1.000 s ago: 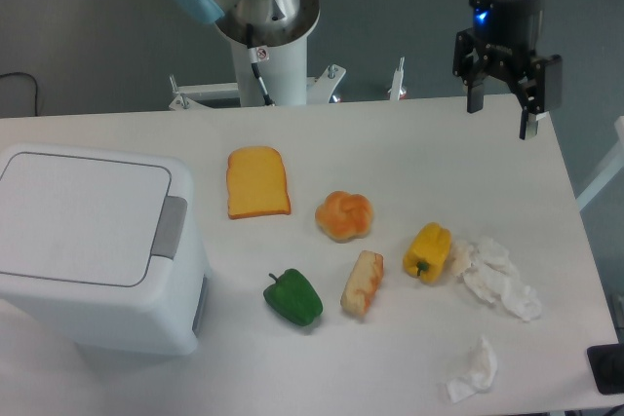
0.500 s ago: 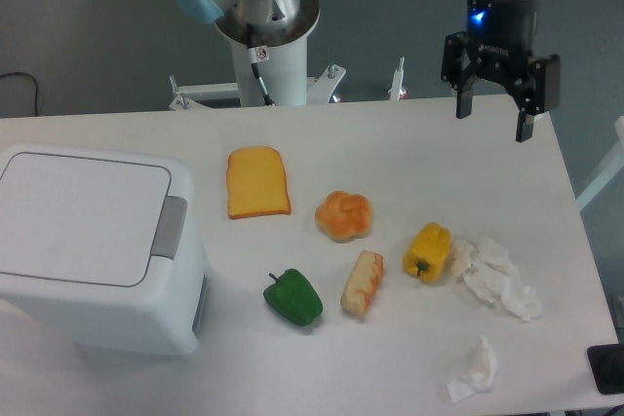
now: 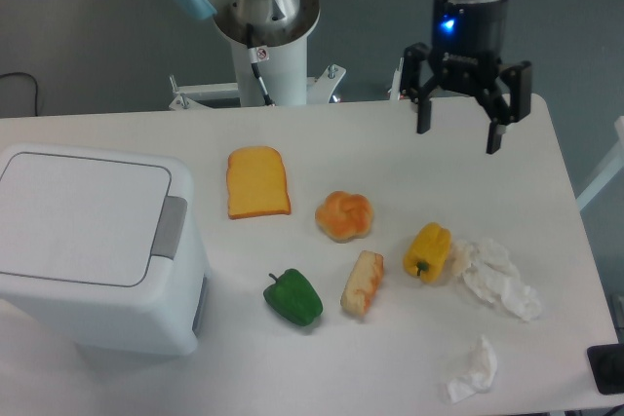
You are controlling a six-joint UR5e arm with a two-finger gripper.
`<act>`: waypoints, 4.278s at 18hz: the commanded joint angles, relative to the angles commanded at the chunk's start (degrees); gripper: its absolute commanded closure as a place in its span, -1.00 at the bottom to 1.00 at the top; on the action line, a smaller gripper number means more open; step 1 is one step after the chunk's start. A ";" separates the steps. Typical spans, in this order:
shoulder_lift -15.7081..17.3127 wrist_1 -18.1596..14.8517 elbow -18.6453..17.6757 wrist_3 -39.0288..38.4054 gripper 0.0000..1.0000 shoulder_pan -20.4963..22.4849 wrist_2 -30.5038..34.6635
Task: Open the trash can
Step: 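Move the open gripper across the table toward the trash can lid, then lower the gripper onto the trash can lid's edge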
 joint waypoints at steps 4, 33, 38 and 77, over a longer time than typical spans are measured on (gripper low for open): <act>-0.18 -0.09 0.79 -9.75 -1.00 -3.69 -0.17; -4.04 0.44 4.22 -47.39 -1.00 -14.77 -2.19; -4.83 0.44 4.13 -49.85 -1.00 -15.82 -3.95; -7.29 0.44 2.90 -55.39 -1.00 -18.99 -5.89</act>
